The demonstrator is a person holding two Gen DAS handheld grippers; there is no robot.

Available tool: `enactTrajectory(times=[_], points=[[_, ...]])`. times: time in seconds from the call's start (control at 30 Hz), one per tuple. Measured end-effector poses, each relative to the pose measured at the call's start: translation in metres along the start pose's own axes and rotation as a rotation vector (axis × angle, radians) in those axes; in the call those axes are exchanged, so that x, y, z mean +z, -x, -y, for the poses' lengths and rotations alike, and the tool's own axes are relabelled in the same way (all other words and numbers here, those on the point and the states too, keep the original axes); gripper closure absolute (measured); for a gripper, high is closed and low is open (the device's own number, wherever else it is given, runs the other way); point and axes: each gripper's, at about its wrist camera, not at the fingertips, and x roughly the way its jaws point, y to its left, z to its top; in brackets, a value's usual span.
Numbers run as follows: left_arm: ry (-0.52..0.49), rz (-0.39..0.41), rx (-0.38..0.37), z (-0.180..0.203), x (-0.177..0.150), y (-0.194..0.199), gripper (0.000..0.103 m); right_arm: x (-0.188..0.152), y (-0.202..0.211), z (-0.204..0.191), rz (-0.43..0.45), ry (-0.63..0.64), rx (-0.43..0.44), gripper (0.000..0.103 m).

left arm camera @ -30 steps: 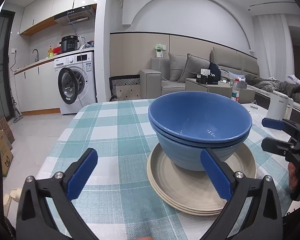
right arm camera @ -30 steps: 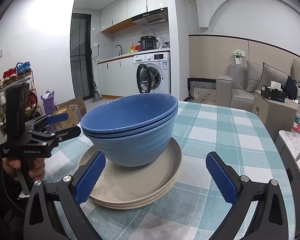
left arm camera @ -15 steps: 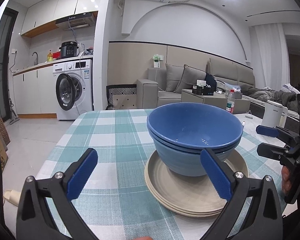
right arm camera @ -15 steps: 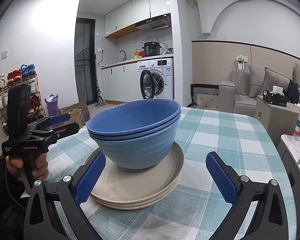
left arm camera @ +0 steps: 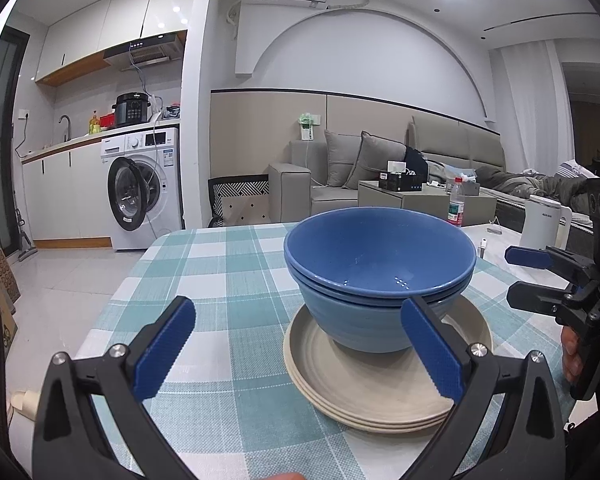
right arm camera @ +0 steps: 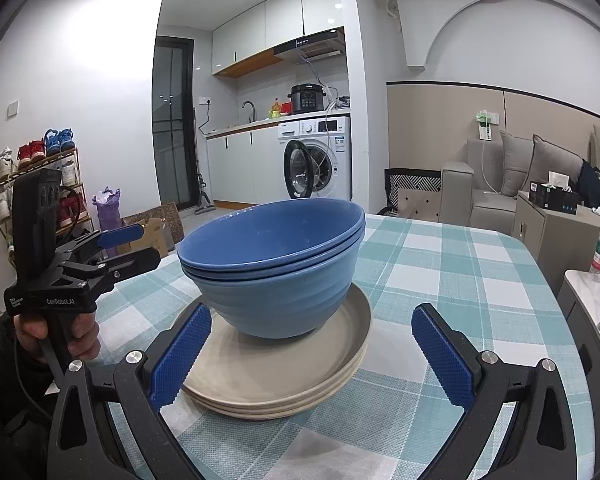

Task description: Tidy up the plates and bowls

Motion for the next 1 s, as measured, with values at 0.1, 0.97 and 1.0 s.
enactTrajectory(times=[0.1,0.97,1.0], points=[[0.002,0.0,-0.001,0.0,0.0002,0.0007,0.0,0.0,0.0002,-0.0002,0.0,0.002,-0.001,0.001],[0.004,-0.002,0.001,-0.0009,0.0008,0.003,0.0,0.0006,0.0004,0.0003,-0.001,-0.001,0.001,0.001],[0.003,-0.002,0.001,-0.0006,0.0006,0.0024,0.0,0.0006,0.0003,0.0001,-0.001,-0.001,0.0,0.001]])
